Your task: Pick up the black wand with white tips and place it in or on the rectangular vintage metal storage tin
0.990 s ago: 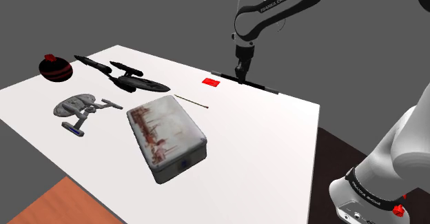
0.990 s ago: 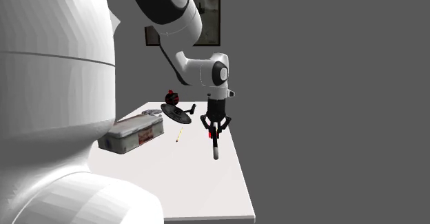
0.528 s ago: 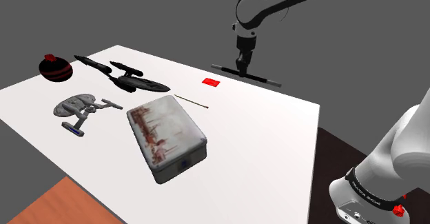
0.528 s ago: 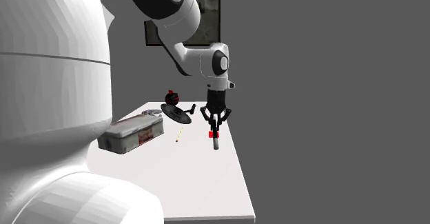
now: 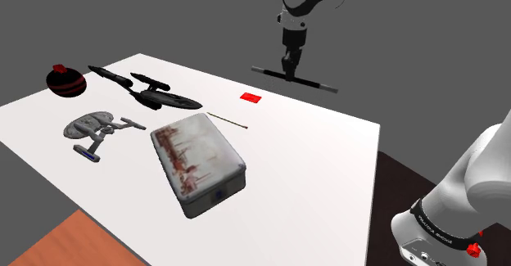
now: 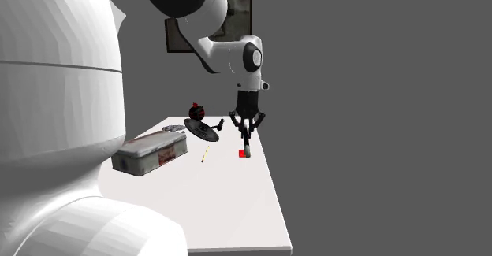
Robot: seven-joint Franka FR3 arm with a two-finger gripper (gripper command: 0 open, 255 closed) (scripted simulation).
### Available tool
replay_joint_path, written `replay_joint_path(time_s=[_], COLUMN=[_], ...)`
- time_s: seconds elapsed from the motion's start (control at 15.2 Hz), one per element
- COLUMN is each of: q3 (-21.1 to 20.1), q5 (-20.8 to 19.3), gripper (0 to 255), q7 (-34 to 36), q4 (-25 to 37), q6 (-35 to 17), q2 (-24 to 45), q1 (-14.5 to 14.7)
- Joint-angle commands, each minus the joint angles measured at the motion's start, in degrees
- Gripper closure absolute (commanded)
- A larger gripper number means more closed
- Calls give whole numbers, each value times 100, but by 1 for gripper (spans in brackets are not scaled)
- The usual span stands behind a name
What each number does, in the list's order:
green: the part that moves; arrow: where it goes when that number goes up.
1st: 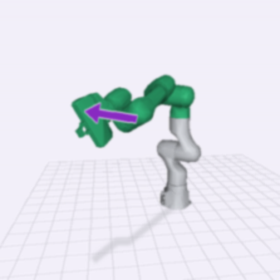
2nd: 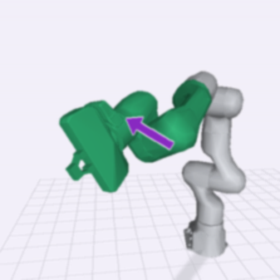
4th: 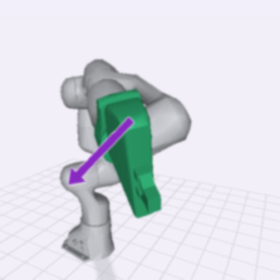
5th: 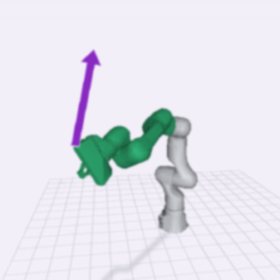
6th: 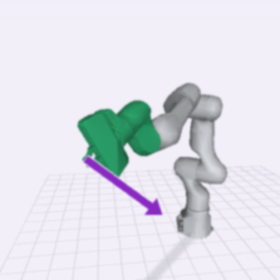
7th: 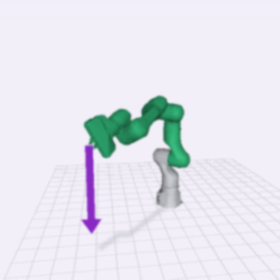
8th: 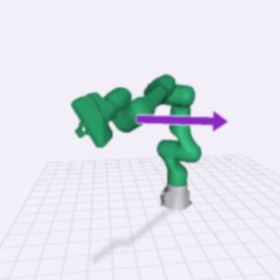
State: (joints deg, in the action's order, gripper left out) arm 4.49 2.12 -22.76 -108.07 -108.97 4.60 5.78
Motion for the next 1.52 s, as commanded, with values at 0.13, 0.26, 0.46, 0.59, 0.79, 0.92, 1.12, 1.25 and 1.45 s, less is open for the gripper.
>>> replay_joint_path(time_s=[0.13, 0.26, 0.46, 0.59, 0.79, 0.92, 1.12, 1.25, 1.45], q3=[-2, -1, -1, -126, -315, -441, -628, -752, -931], q5=[-8, -12, -15, -8, 7, 17, 28, 31, 26], gripper=[255, 255, 255, 255, 255, 255, 255, 255, 255], q7=[16, 22, 28, 291, 686, 948, 1342, 1604, 1997], q4=[221, 347, 503, 462, 450, 475, 564, 657, 850], q6=[286, 435, 613, 605, 601, 604, 617, 633, 668], q2=[-63, -86, -109, -150, -172, -160, -100, -33, 108], q1=[3, 3, 2, 143, 351, 490, 699, 838, 1048])
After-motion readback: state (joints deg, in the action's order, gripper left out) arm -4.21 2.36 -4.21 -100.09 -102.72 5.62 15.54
